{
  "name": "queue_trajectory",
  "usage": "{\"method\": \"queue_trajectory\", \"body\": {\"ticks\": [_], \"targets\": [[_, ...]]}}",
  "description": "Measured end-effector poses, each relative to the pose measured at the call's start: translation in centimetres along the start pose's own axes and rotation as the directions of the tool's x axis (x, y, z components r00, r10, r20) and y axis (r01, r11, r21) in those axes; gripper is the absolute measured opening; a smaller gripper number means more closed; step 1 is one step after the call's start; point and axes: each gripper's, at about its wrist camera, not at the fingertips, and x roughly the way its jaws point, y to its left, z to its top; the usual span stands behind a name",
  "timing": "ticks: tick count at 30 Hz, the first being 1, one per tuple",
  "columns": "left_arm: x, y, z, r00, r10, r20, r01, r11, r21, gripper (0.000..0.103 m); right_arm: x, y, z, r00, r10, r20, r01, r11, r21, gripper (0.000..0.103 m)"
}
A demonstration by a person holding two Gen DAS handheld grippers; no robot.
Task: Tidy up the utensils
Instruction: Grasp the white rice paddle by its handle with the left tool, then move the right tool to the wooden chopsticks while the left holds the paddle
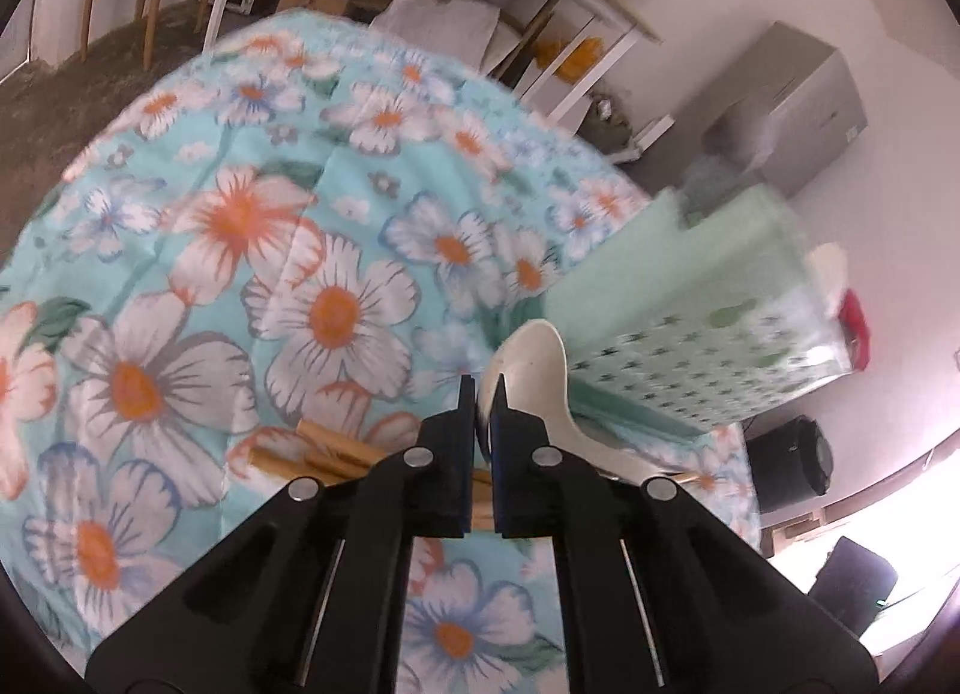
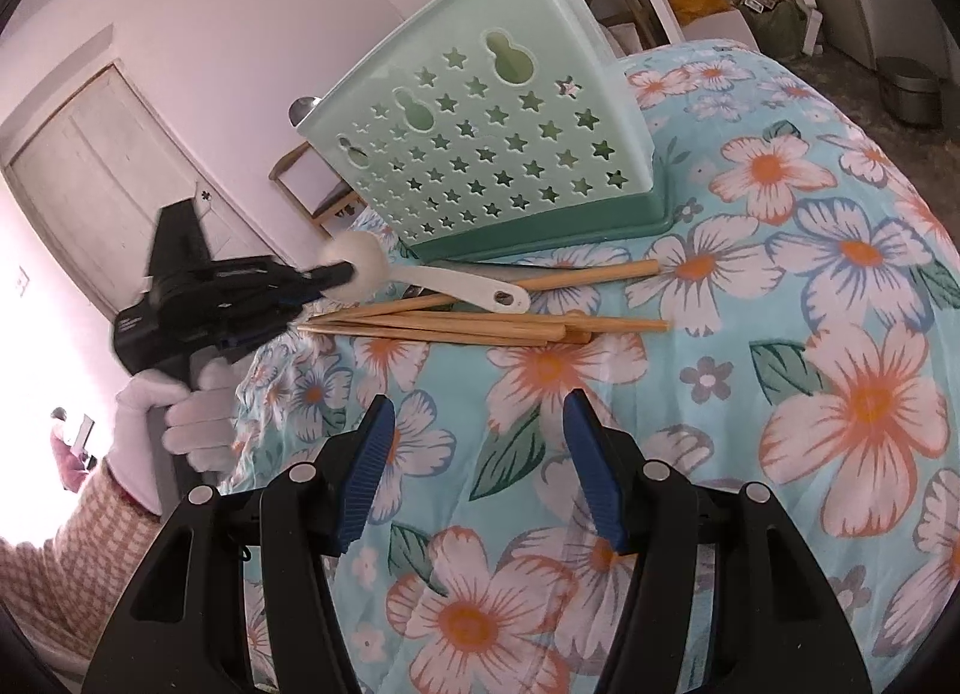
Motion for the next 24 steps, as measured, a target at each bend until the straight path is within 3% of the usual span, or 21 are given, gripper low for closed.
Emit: {"method": "queue_trajectory", "body": {"ticks": [5, 11, 13, 16, 20, 24], "targets": [[-4.5, -1.0, -0.4, 0.993, -0.072, 0.091, 0.071, 0.997, 0.015, 0.003, 0.1, 0.0, -0.1, 1.0, 0.002, -0.002, -0.002, 1.0, 0.0, 0.057], [-10.7, -1.1, -2.3, 0.969, -0.127, 0.213, 0.113, 0.991, 0.078, 0.003, 0.0, -0.1, -0.1, 1.0, -0.003, -0.007, 0.002, 1.0, -0.01, 0.057], [-12.2, -0.8, -3.1, 0.964, -0.121, 0.237, 0.1, 0.99, 0.1, 0.003, -0.1, 0.3, 0.0, 1.0, -0.015, -0.012, 0.014, 1.0, -0.027, 0.057], [-14.0, -0.7, -4.3, 0.96, -0.056, 0.274, 0.012, 0.987, 0.161, 0.003, -0.2, 1.6, 0.4, 1.0, -0.022, -0.02, 0.021, 0.998, -0.067, 0.053], [-15.1, 0.1, -6.2, 0.961, -0.046, 0.272, -0.006, 0.982, 0.187, 0.003, -0.3, 3.7, 2.4, 1.0, -0.008, 0.002, 0.008, 0.992, -0.124, 0.049], [-15.1, 1.4, -7.4, 0.965, -0.09, 0.245, 0.052, 0.986, 0.158, 0.003, 2.0, 5.6, 5.3, 0.999, -0.03, -0.011, 0.027, 0.983, -0.182, 0.042]]}}
